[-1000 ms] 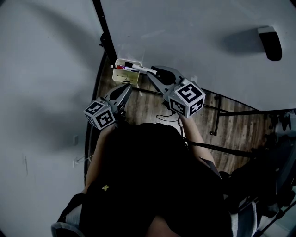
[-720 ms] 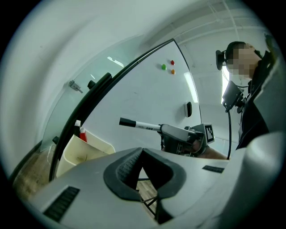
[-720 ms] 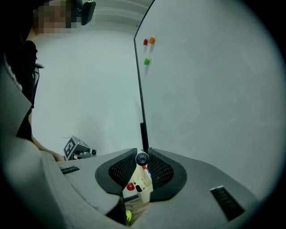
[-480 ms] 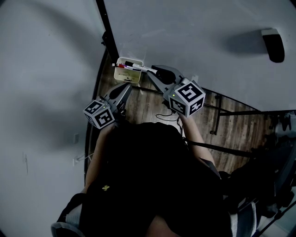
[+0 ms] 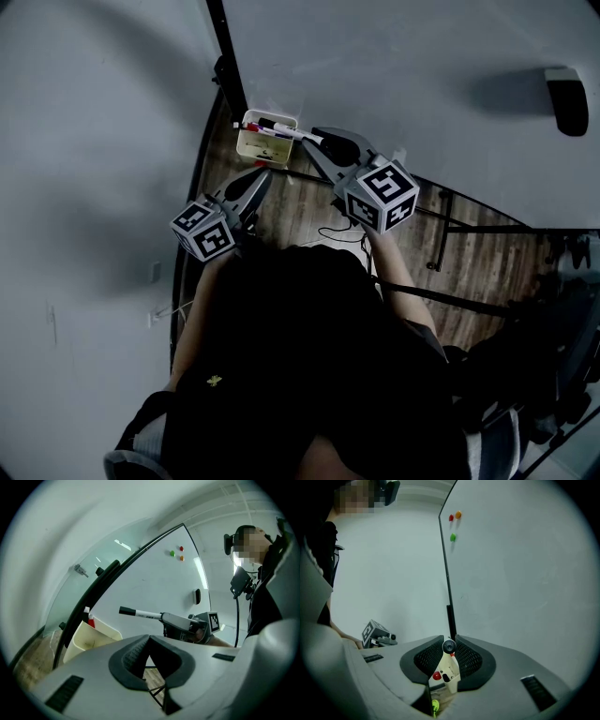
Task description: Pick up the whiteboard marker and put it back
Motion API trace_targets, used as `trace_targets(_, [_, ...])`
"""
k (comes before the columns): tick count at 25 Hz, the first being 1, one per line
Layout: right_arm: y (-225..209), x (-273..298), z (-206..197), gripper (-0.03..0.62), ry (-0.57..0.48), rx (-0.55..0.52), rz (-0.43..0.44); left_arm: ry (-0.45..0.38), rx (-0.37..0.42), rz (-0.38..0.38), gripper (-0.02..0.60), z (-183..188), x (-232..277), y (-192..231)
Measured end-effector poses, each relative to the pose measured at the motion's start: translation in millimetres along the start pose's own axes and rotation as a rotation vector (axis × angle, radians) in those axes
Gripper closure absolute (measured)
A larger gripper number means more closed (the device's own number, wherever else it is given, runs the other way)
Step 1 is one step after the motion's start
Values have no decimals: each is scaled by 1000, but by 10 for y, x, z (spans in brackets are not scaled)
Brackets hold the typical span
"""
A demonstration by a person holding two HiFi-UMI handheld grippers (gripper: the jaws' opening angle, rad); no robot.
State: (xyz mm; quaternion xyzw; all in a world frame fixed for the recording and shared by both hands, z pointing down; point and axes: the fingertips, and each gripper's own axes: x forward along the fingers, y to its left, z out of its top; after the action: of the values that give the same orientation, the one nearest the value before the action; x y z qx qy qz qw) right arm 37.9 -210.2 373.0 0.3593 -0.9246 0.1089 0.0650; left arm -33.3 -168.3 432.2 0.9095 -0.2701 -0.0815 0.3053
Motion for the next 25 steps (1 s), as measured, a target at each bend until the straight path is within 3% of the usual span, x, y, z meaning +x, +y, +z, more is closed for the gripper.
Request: trace_targets(25, [-283, 512, -373, 523, 104, 45, -15, 15, -25, 33, 578, 169, -267, 202])
